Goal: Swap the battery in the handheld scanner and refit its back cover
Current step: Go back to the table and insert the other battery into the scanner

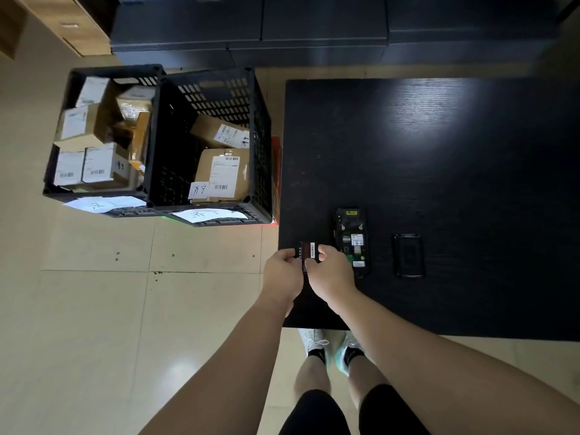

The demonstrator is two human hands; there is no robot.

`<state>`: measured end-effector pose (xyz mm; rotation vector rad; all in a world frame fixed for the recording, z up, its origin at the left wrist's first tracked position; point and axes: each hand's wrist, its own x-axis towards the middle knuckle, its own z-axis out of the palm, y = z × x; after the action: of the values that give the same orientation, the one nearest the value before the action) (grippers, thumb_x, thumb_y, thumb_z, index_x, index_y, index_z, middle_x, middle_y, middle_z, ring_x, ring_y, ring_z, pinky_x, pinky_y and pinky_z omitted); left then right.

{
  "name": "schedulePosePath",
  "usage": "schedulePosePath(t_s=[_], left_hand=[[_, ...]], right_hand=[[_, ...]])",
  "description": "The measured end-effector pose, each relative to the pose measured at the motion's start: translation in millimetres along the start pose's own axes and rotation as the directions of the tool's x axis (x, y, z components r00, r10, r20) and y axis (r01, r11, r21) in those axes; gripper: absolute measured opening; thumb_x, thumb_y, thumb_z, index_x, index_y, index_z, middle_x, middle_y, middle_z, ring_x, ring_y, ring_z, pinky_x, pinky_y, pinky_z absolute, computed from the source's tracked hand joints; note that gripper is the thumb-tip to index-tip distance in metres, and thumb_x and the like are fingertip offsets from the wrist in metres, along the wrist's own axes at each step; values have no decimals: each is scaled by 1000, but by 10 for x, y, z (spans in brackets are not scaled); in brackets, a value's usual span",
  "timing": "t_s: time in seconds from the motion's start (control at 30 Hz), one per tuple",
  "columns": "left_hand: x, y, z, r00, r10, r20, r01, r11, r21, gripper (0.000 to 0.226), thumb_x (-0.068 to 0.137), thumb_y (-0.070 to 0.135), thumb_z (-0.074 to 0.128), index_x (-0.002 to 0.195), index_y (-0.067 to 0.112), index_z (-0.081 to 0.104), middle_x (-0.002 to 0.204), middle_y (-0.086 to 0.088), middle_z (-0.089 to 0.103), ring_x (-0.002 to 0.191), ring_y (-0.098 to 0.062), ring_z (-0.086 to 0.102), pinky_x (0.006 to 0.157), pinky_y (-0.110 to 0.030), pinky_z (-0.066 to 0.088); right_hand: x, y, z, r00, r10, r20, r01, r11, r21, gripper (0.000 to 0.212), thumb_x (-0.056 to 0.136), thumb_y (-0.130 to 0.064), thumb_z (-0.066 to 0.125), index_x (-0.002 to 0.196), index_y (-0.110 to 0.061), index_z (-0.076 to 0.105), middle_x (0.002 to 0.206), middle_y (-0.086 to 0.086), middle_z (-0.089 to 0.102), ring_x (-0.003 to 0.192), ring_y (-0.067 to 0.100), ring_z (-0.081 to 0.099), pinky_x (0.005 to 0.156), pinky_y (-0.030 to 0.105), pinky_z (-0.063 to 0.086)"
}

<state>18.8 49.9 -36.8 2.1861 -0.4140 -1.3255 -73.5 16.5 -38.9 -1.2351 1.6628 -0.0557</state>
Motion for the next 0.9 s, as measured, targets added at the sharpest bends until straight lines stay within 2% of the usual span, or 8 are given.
schedulePosePath(t_s=[0.13, 0.23, 0.37, 0.53, 0.67, 0.77, 0.9], left_hand=[[-69, 66, 16, 999, 6, -46, -9, 998, -55, 32, 94, 8, 56, 123, 8, 68, 106, -3, 71, 94, -18, 65, 67, -19, 46], [-175, 189, 105, 998, 30, -50, -34, 997, -74, 27, 94, 9, 59, 118, 8, 69, 96, -1, 72, 88, -16, 65, 69, -21, 48], [-303, 332, 331, 999, 27, -36, -31, 994, -102, 22, 92, 11, 63, 113, 10, 71, 91, 0, 72, 74, -11, 64, 59, -19, 48], [-364, 376, 616, 1000, 10, 5, -9, 995, -97, 23, 90, 12, 64, 112, 12, 71, 86, 4, 72, 72, -8, 66, 62, -21, 51], [-338, 322, 721, 1000, -7, -5, 7, 997, -78, 26, 88, 13, 65, 113, 12, 72, 95, 2, 73, 83, -12, 69, 71, -24, 55], [-301, 296, 731, 1000, 1, -17, -2, 999, -50, 24, 89, 12, 65, 112, 12, 72, 95, 2, 73, 86, -13, 70, 73, -25, 56], [-277, 305, 729, 999, 41, -9, -42, 999, -23, 26, 87, 9, 67, 112, 13, 72, 92, 3, 74, 85, -13, 70, 70, -23, 54]], right_hand=[[-62, -2, -95, 997, -60, -43, 61, 998, 6, 45, 92, -19, 60, 137, -14, 57, 131, 8, 61, 114, 18, 62, 85, 22, 43], [-100, 14, -258, 994, -73, -78, 76, 996, 36, 43, 91, -18, 61, 135, -16, 60, 129, 6, 62, 112, 17, 63, 84, 20, 42], [-122, 125, -553, 987, -58, -150, 70, 995, 75, 36, 89, -18, 62, 125, -20, 66, 121, 4, 64, 98, 15, 63, 79, 19, 41], [-64, 336, -800, 986, -10, -166, 25, 996, 89, 38, 89, -20, 60, 126, -24, 64, 119, 0, 65, 94, 13, 60, 70, 17, 41], [-12, 425, -864, 994, -2, -111, 9, 998, 68, 41, 84, -14, 55, 119, -27, 69, 111, -1, 70, 99, 17, 65, 72, 21, 43], [12, 467, -864, 996, -19, -92, 24, 998, 56, 40, 80, -9, 57, 113, -25, 73, 107, -3, 73, 100, 15, 67, 72, 18, 43], [32, 472, -907, 996, -43, -76, 48, 996, 72, 45, 81, 0, 63, 121, -20, 68, 111, -3, 72, 104, 13, 66, 82, 19, 49]])
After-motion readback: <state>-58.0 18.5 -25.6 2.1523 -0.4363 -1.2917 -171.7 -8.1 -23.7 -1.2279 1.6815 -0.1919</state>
